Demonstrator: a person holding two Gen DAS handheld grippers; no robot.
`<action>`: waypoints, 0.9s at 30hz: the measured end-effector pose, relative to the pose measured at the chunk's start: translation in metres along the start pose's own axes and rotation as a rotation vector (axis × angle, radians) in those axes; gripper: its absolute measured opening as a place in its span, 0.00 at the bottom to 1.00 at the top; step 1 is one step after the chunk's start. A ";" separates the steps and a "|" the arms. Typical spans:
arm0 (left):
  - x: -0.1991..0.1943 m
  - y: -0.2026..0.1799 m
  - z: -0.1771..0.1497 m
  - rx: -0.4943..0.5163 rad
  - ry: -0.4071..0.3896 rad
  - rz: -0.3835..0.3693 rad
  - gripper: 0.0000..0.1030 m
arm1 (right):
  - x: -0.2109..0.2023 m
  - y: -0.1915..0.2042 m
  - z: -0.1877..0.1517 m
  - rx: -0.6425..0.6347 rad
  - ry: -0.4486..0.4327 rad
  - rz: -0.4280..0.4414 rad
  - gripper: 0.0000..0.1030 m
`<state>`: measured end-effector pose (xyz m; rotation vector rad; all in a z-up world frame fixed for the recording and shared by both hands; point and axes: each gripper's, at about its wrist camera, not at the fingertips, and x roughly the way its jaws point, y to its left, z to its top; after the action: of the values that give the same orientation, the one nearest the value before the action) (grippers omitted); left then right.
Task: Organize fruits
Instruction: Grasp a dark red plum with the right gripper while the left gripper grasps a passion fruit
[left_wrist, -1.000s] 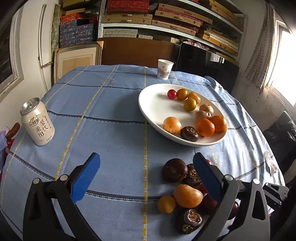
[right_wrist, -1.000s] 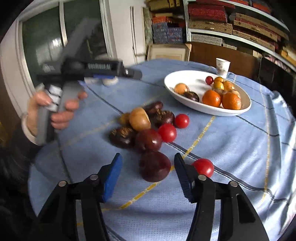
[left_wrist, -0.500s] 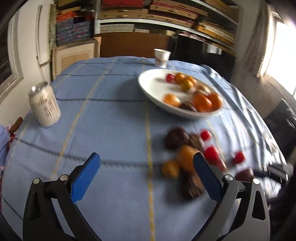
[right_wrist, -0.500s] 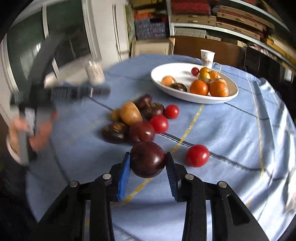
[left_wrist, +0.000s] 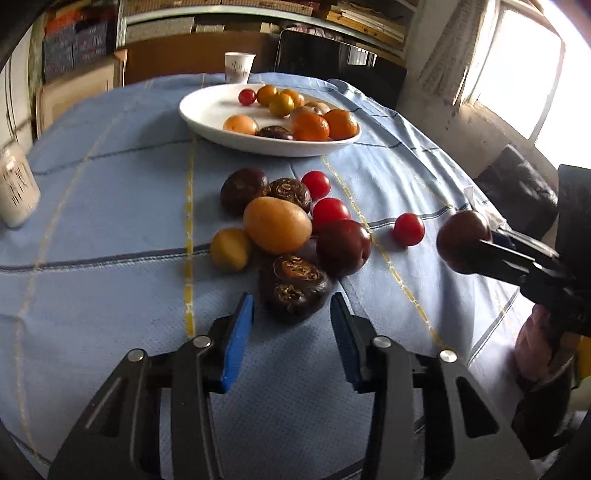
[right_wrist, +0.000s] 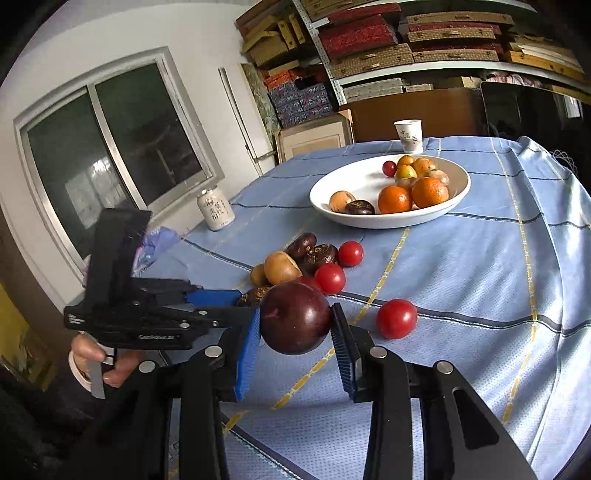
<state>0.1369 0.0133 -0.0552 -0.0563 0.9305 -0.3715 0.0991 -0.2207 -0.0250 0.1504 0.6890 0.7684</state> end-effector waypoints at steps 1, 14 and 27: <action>0.000 0.001 0.001 -0.006 -0.006 -0.008 0.41 | -0.001 -0.001 0.000 0.006 -0.001 0.006 0.37; 0.017 -0.014 0.010 0.085 0.047 0.058 0.41 | -0.001 -0.019 -0.001 0.098 -0.003 0.078 0.37; 0.016 -0.010 0.011 0.067 0.044 0.041 0.42 | 0.003 -0.027 -0.002 0.147 0.017 0.068 0.37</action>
<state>0.1510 -0.0029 -0.0588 0.0323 0.9607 -0.3671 0.1152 -0.2381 -0.0375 0.3026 0.7593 0.7851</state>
